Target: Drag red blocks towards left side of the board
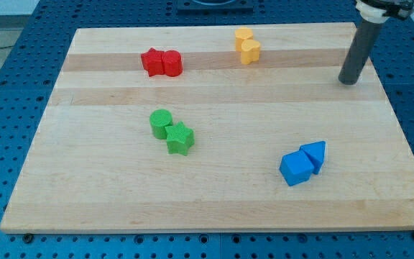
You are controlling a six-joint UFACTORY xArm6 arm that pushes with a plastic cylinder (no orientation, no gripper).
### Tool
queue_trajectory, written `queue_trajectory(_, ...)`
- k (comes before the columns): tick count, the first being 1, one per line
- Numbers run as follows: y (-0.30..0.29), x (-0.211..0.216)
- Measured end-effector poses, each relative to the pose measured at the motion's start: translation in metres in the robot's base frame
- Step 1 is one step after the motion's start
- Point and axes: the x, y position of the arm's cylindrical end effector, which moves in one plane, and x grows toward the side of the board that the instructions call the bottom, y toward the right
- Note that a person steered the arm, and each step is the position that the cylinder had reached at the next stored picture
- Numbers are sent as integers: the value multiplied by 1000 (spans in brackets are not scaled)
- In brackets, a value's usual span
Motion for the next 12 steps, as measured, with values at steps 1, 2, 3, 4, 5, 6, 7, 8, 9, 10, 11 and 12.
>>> queue_trajectory(1, -44, 6)
queue_trajectory(2, -99, 12)
queue_trajectory(3, -162, 11)
queue_trajectory(4, -222, -7)
queue_trajectory(5, -251, -37)
queue_trajectory(6, -279, -44)
queue_trajectory(7, -312, -44)
queue_trajectory(8, -341, -44)
queue_trajectory(9, -365, -44)
queue_trajectory(10, -383, -44)
queue_trajectory(11, -374, -29)
queue_trajectory(12, -375, -1)
